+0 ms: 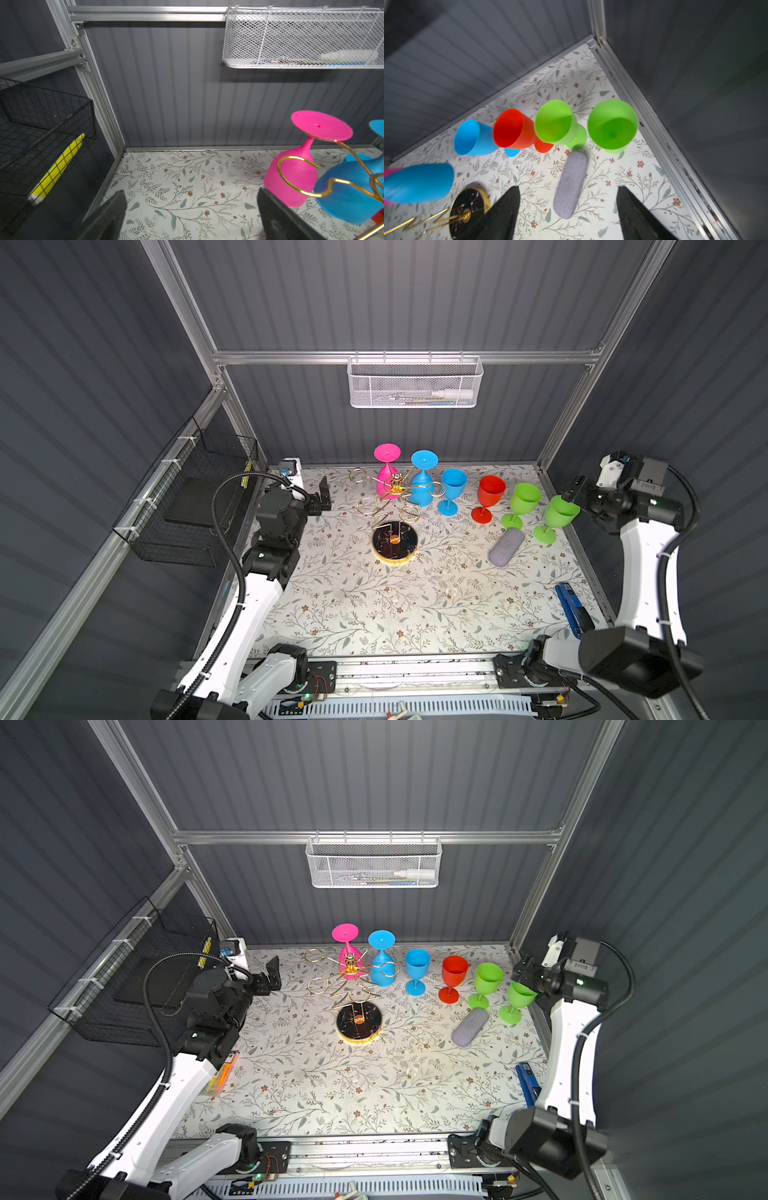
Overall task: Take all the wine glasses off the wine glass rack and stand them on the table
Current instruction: 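Open and raise the right gripper while the left reaches toward the rack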
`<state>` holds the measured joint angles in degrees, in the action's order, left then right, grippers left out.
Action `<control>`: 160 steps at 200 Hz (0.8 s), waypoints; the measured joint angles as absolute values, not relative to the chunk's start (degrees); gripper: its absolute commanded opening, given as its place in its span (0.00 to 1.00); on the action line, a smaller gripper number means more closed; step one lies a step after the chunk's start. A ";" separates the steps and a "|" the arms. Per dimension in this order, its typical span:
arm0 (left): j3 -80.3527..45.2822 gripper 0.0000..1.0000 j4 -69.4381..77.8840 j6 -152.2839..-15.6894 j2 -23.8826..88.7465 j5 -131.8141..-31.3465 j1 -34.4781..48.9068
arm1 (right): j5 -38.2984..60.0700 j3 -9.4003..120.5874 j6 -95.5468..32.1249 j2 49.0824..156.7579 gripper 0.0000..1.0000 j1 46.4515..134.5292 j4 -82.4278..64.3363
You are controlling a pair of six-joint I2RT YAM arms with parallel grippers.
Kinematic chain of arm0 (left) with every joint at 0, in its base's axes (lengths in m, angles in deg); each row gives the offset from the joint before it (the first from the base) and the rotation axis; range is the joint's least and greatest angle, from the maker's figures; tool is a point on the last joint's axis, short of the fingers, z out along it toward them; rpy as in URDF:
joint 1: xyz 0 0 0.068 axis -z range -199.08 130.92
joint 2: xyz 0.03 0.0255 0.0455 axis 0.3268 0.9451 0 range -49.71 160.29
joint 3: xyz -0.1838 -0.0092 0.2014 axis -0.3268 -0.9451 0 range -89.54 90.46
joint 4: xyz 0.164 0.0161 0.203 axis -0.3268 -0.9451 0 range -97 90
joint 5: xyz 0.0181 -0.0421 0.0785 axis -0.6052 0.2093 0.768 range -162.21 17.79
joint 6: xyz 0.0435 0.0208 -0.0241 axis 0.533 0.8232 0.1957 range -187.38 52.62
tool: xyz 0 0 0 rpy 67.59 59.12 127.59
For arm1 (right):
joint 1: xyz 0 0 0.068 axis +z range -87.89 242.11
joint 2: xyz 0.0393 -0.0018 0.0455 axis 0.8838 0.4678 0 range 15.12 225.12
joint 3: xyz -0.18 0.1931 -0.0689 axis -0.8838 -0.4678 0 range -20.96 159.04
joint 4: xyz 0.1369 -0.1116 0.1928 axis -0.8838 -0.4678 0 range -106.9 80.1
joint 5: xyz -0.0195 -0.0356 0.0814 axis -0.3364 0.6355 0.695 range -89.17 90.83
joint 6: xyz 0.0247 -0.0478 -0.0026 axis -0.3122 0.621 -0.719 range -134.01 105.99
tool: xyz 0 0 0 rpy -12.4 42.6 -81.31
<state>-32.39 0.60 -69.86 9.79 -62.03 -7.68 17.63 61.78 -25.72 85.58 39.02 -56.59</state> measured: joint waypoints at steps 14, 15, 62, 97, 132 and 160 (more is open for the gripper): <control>-27.56 0.99 -1.98 -72.05 12.29 -64.79 -8.79 | 21.85 57.04 -27.29 80.61 0.83 39.02 -52.70; -27.32 0.99 -2.11 -72.13 12.42 -64.94 -8.84 | 22.07 56.82 -27.38 80.35 0.83 39.02 -52.48; -11.98 0.94 -6.98 -78.04 20.88 -79.39 -10.19 | 32.27 44.32 -31.53 70.60 0.88 40.87 -41.27; -3.06 0.88 -10.63 -81.38 29.40 -91.21 -10.45 | 33.80 40.88 -32.34 67.63 0.89 47.08 -37.14; 8.92 0.82 -17.76 -82.45 40.59 -100.48 -10.45 | 33.87 39.22 -32.86 67.61 0.89 54.40 -34.26; 16.96 0.78 -22.61 -83.00 48.22 -106.45 -10.45 | 33.30 36.78 -33.58 67.67 0.90 59.26 -31.92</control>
<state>16.96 -22.61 -83.00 48.22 -106.45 -10.45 33.30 36.78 -33.58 67.67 59.26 -31.92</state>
